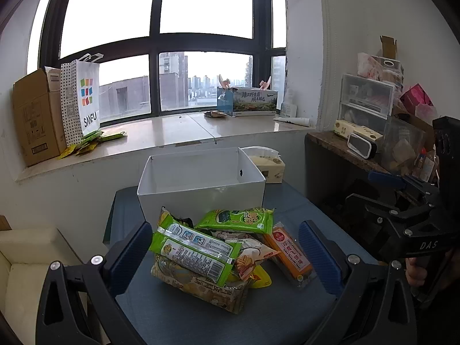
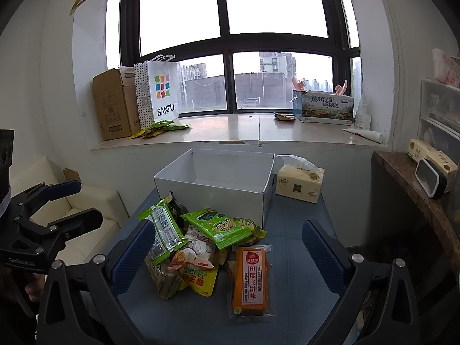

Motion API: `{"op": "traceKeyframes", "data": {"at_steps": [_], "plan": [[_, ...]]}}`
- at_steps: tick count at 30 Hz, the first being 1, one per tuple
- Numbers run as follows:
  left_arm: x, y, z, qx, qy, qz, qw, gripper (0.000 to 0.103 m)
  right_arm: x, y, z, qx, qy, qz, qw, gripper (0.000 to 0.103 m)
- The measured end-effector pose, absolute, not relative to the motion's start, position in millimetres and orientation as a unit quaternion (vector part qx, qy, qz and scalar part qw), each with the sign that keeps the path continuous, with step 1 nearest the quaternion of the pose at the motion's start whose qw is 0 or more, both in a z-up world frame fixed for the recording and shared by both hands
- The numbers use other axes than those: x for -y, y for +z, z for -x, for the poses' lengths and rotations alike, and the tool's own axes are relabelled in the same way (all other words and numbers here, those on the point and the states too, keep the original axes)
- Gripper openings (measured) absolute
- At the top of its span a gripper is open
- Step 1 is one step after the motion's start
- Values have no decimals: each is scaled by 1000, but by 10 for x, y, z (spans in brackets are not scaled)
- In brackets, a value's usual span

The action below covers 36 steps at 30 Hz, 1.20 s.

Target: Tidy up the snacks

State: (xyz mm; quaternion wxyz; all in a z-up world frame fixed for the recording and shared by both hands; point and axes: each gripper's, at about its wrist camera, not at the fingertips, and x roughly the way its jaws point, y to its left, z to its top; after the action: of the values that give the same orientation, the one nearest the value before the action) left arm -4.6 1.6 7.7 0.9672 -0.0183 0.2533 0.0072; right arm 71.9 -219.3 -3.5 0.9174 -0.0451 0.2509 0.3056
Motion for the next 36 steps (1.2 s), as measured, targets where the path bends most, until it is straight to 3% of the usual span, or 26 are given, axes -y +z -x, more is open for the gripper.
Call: {"op": "traceKeyframes", "data": {"at_steps": [36], "plan": [[-29, 55, 51, -256, 9, 16, 967, 103, 2153, -80, -692, -255, 307, 50, 916, 103]]}}
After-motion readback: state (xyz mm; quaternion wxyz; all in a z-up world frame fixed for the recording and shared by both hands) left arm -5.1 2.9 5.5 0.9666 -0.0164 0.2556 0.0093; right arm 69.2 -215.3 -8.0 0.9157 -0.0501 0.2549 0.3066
